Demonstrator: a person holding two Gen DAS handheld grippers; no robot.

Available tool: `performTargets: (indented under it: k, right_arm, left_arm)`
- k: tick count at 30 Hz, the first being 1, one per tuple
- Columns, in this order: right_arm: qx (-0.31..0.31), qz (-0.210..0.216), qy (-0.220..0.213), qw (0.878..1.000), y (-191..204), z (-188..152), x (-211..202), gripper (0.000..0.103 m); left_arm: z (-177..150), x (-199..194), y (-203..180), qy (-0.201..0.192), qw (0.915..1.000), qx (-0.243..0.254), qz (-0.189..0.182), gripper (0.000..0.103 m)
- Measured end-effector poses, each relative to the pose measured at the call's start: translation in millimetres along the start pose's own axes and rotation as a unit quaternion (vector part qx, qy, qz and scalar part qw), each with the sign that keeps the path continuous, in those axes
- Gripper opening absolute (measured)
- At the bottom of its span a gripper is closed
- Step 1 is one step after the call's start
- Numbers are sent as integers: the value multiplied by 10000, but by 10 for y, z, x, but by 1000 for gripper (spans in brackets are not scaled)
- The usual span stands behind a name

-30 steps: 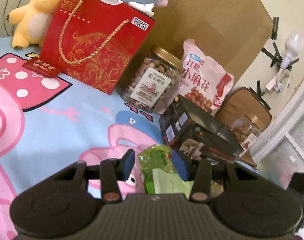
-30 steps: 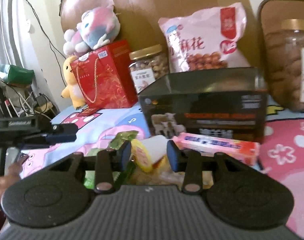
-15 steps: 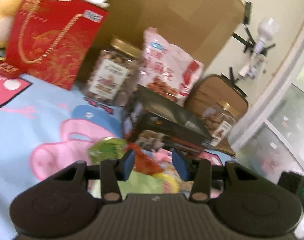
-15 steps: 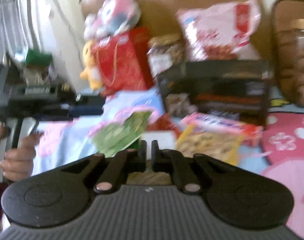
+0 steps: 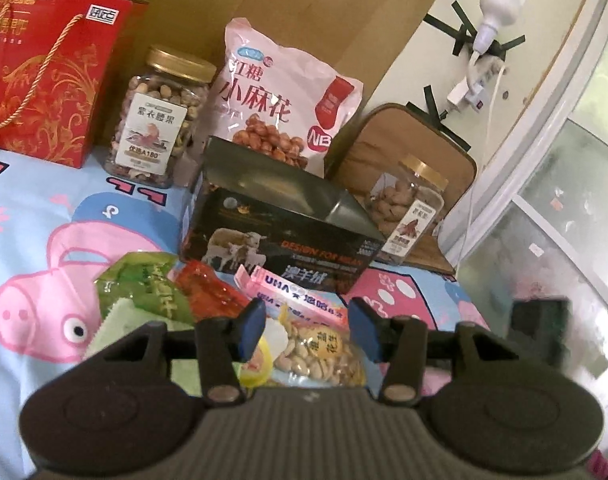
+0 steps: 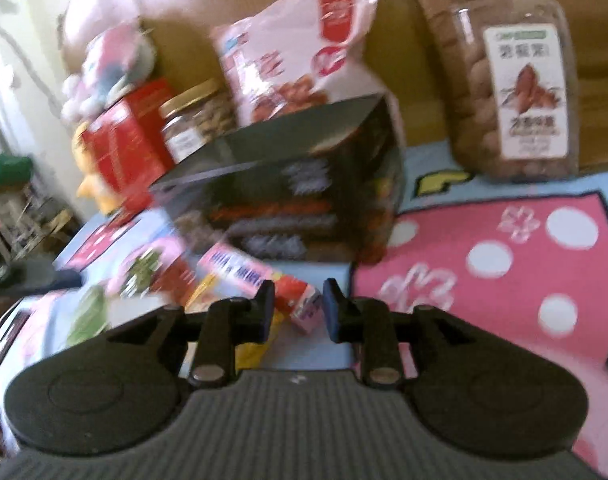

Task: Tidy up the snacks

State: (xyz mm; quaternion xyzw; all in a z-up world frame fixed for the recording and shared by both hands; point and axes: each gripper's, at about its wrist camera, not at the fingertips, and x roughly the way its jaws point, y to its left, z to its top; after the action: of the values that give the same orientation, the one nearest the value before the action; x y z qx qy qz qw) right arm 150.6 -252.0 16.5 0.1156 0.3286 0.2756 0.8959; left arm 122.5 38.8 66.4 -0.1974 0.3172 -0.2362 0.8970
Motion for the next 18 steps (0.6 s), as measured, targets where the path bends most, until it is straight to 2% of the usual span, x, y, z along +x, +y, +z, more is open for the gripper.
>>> performTargets:
  k: [1,3,8,11,15,16,17,18]
  right_arm:
    - [-40,204,107,9997,84,-85,-58,30]
    - [-374,261,118,9989,224,-198,-185,33]
    - [-984,-354,-370,9938,373,-150,-306,33]
    - [-1248,-370,-381,9908,384,-6,-154,35]
    - [-1645,-506,-162,9850,304,68,190,45]
    - [-1813,-635,-183,9812,300,56,234,44]
    - [-1841,-717,-84,9803,280,44,253,38]
    - [-1708,-659,-119,9830,237,38,211,37]
  left_arm:
    - [-1,19,-3,20,10000,-13,-10,47]
    - [-4,66,-14,70,10000,-34,-10,47]
    - [17,215,-75,267,9994,-175,-103,47]
    - [20,271,-127,329,9992,-190,-91,47]
    - [12,327,-187,413,9990,-179,-26,47]
    - [12,344,-211,437,9989,-160,-9,47]
    - [12,365,-237,465,9988,-129,2,47]
    - [9,385,-264,488,9988,-85,-5,47]
